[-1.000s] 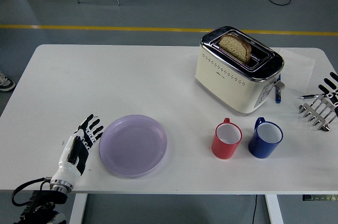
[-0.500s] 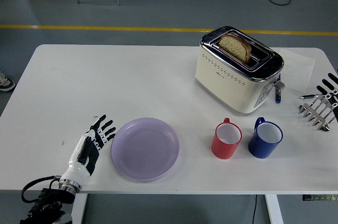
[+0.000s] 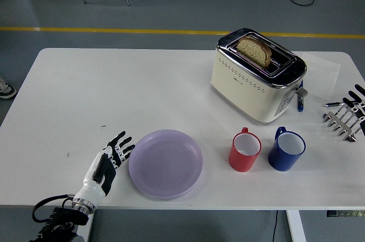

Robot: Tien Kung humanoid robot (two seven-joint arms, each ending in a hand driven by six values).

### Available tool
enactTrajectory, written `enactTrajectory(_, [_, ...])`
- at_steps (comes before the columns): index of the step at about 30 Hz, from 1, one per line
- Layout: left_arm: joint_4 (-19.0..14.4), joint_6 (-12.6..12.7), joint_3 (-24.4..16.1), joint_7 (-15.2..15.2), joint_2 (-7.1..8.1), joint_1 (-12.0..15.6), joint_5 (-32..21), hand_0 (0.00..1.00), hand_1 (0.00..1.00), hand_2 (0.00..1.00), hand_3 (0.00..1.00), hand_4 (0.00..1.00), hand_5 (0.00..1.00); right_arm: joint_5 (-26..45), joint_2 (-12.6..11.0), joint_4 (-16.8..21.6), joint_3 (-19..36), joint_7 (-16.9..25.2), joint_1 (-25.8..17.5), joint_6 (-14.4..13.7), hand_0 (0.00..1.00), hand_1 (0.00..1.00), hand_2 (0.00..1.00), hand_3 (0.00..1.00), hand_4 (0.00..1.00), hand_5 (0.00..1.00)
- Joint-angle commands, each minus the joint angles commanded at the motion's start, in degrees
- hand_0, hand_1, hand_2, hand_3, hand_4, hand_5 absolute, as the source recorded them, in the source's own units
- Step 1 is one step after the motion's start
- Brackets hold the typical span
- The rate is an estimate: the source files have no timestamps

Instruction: Push plate across desktop,pick up the break from the machine,place the break in the plate

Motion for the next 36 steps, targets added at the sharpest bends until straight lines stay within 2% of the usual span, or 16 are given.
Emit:
enactTrajectory(9, [0.2,-0.42,2.23,0.3,-0.7,-3.26,-1.17,0.809,0.836,0.906,0.963,0.511,0.998,-0.09,0.02,-0.03,0.32,-0.03,0.56,0.03,0.69,0.632,0.649,0.685,0.481,0.584])
enactTrajectory(16, [-0.25,-0.52,3.35,0.3,-0.79,-4.17,-2.19,0.81,0.836,0.905,0.962,0.508,0.998,-0.11,0.2,-0.07,0.07,-0.04,0.79,0.03,0.689,0.631,0.649,0.685,0.481,0.585])
enactTrajectory(21, [-1.57,0.08,2.28,0.23,-0.85,-3.92,-1.52,0.811,0.838,0.905,0.961,0.501,0.998,-0.49,0.09,0.7,0.04,-0.08,0.67,-0.02,0.689,0.631,0.649,0.685,0.481,0.583])
enactTrajectory(23, [-2.78,1.12,0.54,0.17,-0.99,-3.24,-0.17,0.811,0.838,0.905,0.961,0.501,0.998,-1.36,-0.08,1.64,0.07,-0.11,0.6,-0.26,0.689,0.631,0.649,0.685,0.481,0.583])
enactTrajectory(26, [-5.81,1.87,-2.59,0.37,-1.06,-1.48,-1.39,0.794,0.827,0.899,0.953,0.499,0.998,-4.52,-0.38,3.51,-0.36,0.25,0.67,-2.04,0.689,0.631,0.648,0.68,0.482,0.585])
enactTrajectory(30, [-10.9,3.88,-7.44,1.37,-0.52,1.24,1.04,0.794,0.827,0.899,0.953,0.499,0.998,-10.51,-1.52,6.96,-1.5,0.99,1.59,-5.15,0.689,0.631,0.648,0.68,0.482,0.585])
enactTrajectory(33, [-14.99,7.6,-11.52,3.7,0.27,3.32,4.6,0.785,0.818,0.888,0.931,0.502,0.998,-17.32,-3.59,9.12,-3.35,1.64,3.61,-7.48,0.701,0.651,0.669,0.683,0.491,0.549])
enactTrajectory(36, [-16.67,8.0,-15.12,5.24,1.02,4.81,4.66,0.785,0.818,0.888,0.931,0.502,0.998,-23.75,-6.37,10.06,-6.09,2.63,6.43,-8.67,0.701,0.651,0.669,0.683,0.491,0.549])
